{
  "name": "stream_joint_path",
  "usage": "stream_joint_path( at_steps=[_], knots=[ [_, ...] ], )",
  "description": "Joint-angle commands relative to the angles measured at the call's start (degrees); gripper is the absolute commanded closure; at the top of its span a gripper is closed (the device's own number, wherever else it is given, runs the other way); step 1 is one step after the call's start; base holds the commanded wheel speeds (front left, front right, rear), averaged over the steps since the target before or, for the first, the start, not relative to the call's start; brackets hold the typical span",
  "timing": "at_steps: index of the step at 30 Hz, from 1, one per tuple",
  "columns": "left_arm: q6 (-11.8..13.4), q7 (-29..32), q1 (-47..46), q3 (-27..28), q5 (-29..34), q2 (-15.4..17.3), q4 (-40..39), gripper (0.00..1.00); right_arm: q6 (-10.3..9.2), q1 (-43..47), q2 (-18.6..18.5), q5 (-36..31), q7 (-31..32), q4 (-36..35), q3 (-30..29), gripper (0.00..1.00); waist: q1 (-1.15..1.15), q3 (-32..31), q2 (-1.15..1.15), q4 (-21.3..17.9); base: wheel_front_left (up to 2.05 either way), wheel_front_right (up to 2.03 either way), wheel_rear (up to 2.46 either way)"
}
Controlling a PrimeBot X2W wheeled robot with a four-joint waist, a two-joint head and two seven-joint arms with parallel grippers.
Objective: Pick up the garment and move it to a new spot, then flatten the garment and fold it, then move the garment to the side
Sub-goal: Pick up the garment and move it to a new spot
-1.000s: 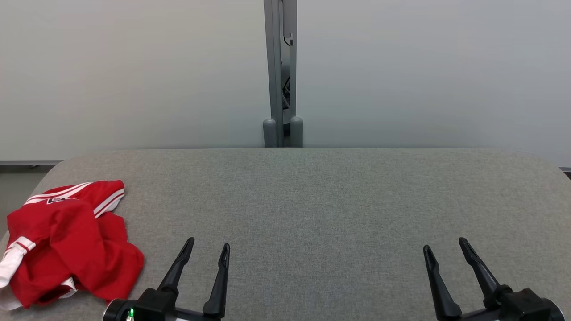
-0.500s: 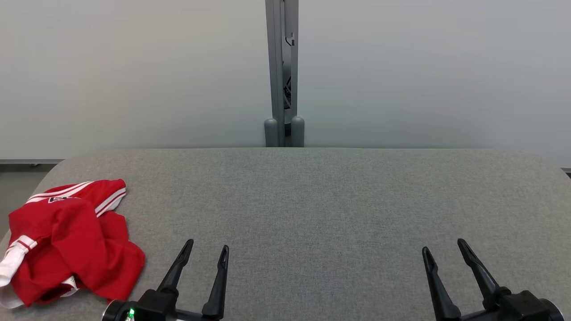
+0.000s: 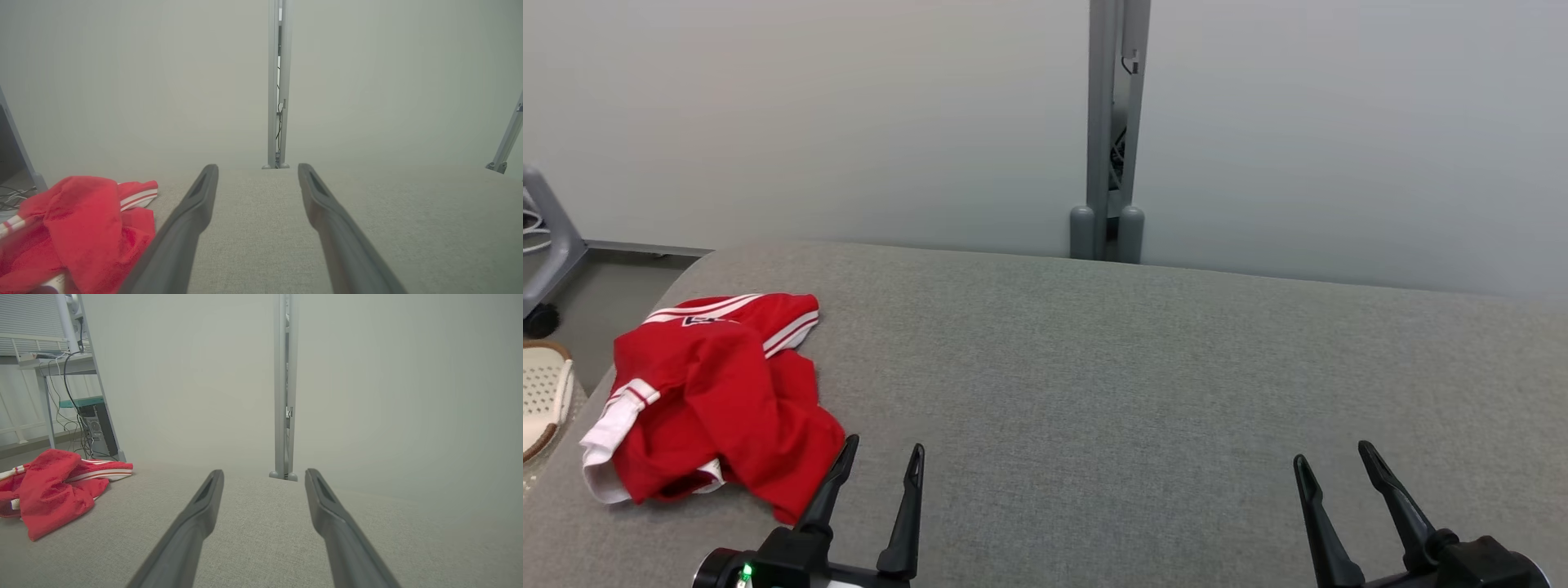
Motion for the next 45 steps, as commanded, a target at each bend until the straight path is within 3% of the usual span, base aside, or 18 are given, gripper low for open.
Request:
stream_joint_path(
  at_steps=[1, 22, 38, 45],
  knots=[
    [-0.24, -0.21, -0.26, 0.53, -0.07, 0.28, -0.15, 0.0, 0.0, -0.1, -0.32, 0.49, -0.37, -0.02, 0.17, 0.0, 0.0, 0.27, 0.0, 1.96, 0.0, 0.0, 0.0],
    [-0.11, -0.2, -1.06, 2.54, 0.86, 0.26, -0.85, 0.0, 0.0, -1.24, -0.33, 1.65, -0.36, 0.61, 0.95, 0.0, 0.0, 1.25, 0.0, 17.24, 0.0, 0.0, 0.0],
    [1.96, -0.2, -0.79, 3.85, -1.47, 0.26, -2.63, 0.0, -0.01, -4.69, -0.32, 0.53, -0.36, 2.31, 3.44, 0.0, 0.0, 4.09, 0.0, 19.74, 0.0, 0.0, 0.0],
    [0.66, -0.2, -3.04, 4.38, -4.94, 0.27, -0.77, 0.0, -0.01, -2.85, -0.34, -0.22, -0.36, 1.66, 2.59, 0.0, 0.0, 5.02, 0.0, 20.59, 0.0, 0.0, 0.0]
  ],
)
